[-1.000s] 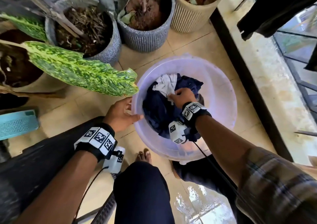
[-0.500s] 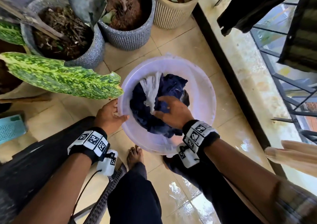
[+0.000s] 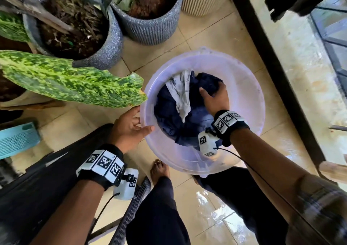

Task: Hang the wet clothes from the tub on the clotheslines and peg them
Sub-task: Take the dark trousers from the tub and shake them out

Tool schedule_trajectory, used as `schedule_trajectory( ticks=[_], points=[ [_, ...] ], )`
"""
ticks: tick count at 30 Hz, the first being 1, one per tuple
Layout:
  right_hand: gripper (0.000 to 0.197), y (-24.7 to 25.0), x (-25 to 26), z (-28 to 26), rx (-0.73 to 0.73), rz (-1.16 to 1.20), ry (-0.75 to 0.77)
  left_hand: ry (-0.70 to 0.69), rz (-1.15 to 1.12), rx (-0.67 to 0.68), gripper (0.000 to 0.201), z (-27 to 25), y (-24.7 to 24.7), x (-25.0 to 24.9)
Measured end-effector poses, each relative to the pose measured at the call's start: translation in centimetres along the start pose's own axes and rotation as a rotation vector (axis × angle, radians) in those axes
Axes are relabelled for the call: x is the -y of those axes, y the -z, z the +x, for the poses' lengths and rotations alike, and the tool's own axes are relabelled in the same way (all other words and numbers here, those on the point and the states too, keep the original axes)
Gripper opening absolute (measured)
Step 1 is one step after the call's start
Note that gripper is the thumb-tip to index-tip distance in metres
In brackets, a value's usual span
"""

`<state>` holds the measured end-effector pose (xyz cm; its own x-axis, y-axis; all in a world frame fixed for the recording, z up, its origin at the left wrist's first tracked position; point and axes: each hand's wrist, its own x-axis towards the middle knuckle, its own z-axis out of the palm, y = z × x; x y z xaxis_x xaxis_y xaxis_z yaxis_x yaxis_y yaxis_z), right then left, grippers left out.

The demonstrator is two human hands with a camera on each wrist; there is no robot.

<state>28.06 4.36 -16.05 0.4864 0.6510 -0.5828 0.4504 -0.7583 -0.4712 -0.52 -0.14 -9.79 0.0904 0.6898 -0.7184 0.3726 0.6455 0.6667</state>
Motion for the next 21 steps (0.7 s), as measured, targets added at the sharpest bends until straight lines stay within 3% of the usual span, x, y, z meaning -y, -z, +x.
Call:
schedule_trajectory(
  ticks=[3,7,12,16,18,21],
  points=[
    [0.057,0.1,-0.6,0.2,0.010,-0.090,0.008,0.000,-0.036,0.007,0.069,0.1,0.0,0.1],
    [0.033,0.7,-0.2,0.0,0.052,-0.091,0.038,-0.001,-0.065,0.023,0.068,0.1,0.1,0.0],
    [0.024,2.7,-0.7,-2.1,0.164,0.073,-0.076,0.002,-0.041,0.007,0.062,-0.2,-0.1,-0.4],
    [0.016,5.7,-0.3,-7.4,0.242,0.253,-0.059,0.025,0.131,-0.034,0.067,-0.9,-0.7,-0.9],
    [0.016,7.3,0.1,-10.3,0.265,0.355,-0.024,-0.040,0.240,-0.088,0.081,-2.4,-1.5,-2.1],
    [0.015,9.6,1.1,-14.4,0.267,0.462,0.003,-0.303,0.364,-0.113,0.104,-5.4,-2.7,-4.5]
  ],
)
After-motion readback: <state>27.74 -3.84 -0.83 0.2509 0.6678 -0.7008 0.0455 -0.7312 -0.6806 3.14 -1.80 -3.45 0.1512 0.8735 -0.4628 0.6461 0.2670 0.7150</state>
